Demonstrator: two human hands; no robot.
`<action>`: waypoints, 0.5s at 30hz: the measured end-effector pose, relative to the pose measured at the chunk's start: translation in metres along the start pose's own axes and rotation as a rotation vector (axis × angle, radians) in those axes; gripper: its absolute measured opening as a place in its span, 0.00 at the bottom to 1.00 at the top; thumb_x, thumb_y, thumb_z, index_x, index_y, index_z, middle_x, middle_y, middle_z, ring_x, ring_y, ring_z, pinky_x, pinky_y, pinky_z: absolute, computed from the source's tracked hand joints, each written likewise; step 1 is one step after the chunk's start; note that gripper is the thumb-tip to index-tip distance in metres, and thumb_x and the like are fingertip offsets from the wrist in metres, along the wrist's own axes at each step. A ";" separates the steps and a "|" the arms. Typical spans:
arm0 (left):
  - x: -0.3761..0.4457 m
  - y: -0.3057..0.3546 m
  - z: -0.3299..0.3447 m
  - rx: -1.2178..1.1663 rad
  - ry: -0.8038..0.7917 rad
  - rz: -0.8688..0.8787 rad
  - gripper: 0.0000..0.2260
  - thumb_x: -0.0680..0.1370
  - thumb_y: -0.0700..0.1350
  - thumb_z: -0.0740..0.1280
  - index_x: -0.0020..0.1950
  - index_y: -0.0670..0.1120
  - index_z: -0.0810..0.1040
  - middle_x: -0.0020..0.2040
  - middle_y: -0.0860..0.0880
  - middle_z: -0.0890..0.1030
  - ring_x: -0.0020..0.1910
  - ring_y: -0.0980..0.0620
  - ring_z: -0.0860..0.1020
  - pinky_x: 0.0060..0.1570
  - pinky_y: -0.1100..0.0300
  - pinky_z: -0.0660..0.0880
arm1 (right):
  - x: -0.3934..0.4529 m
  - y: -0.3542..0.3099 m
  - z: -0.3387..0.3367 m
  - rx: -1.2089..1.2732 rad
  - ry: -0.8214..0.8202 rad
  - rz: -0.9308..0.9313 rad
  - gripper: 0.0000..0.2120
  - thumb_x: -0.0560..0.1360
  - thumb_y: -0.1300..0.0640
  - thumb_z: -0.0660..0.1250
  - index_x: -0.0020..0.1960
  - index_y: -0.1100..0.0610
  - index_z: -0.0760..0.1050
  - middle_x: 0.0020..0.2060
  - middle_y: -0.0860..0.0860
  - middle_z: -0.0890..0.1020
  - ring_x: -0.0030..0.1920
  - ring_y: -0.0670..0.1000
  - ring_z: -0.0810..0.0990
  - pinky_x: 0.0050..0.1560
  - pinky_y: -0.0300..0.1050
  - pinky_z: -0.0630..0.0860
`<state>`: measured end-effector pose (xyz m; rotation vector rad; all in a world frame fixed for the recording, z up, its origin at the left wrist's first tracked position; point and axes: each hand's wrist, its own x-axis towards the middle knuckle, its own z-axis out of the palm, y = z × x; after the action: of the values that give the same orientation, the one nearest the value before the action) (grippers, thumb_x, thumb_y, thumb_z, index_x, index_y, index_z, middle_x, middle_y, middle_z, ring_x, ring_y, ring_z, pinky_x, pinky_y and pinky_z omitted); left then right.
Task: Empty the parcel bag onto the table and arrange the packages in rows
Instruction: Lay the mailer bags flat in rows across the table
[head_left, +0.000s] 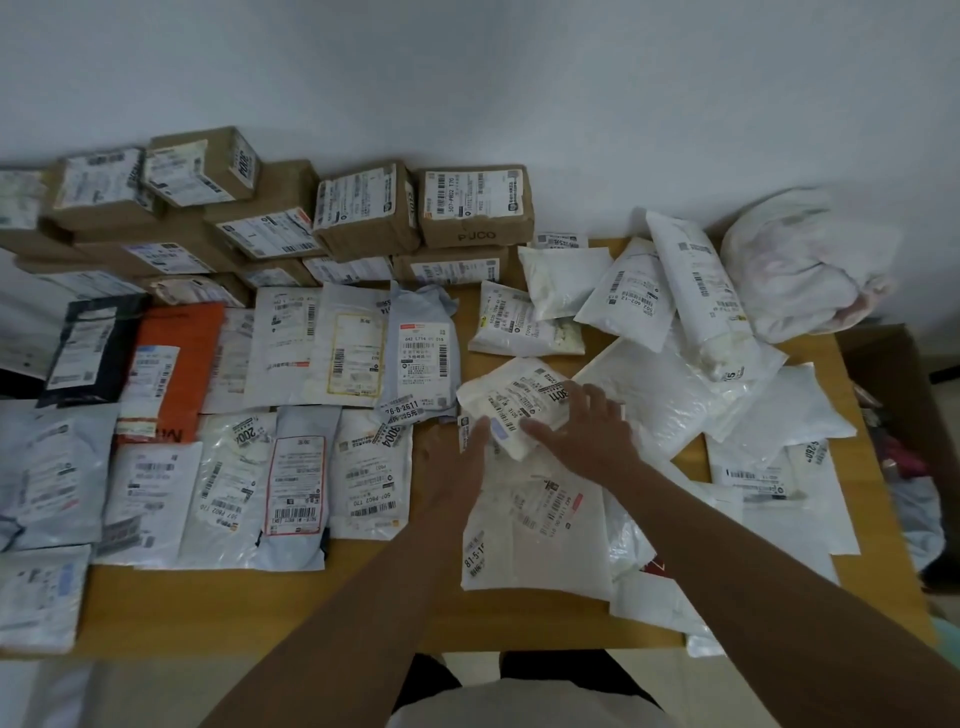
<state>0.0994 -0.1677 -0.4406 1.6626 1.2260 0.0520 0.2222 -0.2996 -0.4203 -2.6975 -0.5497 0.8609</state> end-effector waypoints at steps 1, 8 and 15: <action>0.003 -0.007 0.005 -0.065 -0.059 -0.045 0.33 0.72 0.64 0.70 0.71 0.49 0.70 0.67 0.49 0.75 0.64 0.50 0.74 0.65 0.47 0.72 | 0.000 -0.001 0.008 0.034 -0.033 0.014 0.47 0.69 0.26 0.62 0.77 0.50 0.52 0.76 0.56 0.56 0.75 0.62 0.57 0.72 0.62 0.61; 0.003 0.000 0.005 -0.325 -0.177 -0.174 0.30 0.72 0.40 0.76 0.71 0.42 0.69 0.64 0.47 0.78 0.61 0.48 0.77 0.60 0.48 0.75 | -0.044 -0.003 0.047 0.129 0.447 0.064 0.38 0.72 0.31 0.56 0.73 0.54 0.58 0.73 0.61 0.65 0.73 0.65 0.62 0.69 0.67 0.63; -0.017 -0.015 -0.017 -0.238 -0.294 -0.166 0.17 0.76 0.40 0.72 0.62 0.48 0.72 0.60 0.49 0.78 0.56 0.50 0.76 0.54 0.56 0.72 | -0.099 0.015 0.108 -0.031 0.341 0.057 0.51 0.66 0.21 0.52 0.76 0.57 0.59 0.74 0.64 0.62 0.74 0.67 0.60 0.70 0.68 0.59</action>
<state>0.0715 -0.1689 -0.4349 1.3061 1.0831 -0.1397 0.0875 -0.3417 -0.4616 -2.8126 -0.4138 0.3901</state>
